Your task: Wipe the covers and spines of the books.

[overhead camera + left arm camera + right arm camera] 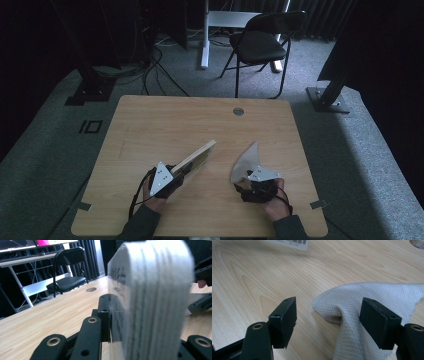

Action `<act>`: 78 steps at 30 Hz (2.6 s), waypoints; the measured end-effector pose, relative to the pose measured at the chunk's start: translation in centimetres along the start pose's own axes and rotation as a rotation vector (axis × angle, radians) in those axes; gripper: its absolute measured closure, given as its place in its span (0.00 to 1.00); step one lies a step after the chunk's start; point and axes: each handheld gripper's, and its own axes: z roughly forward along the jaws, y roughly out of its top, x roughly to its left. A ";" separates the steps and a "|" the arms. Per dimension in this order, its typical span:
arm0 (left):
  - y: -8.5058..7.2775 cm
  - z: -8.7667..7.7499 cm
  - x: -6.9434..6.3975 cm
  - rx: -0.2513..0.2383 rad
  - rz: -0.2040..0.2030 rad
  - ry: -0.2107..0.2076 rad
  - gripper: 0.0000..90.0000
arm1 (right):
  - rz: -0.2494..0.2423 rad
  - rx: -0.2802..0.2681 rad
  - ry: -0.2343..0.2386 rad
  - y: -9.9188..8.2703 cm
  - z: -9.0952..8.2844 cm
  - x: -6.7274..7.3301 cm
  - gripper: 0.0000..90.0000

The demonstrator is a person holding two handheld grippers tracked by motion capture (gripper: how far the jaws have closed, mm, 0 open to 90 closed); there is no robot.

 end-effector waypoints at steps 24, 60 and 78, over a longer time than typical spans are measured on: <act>-1.3 1.2 0.1 0.029 -0.022 0.001 0.86 | -0.001 -0.003 0.000 -0.1 -0.1 -0.1 0.33; -2.9 1.6 0.8 0.064 -0.077 -0.009 0.76 | 0.000 0.013 0.005 -0.3 0.1 0.1 0.33; -2.4 0.5 0.9 0.045 -0.111 0.032 0.35 | 0.007 0.014 0.003 -0.3 0.1 0.1 0.31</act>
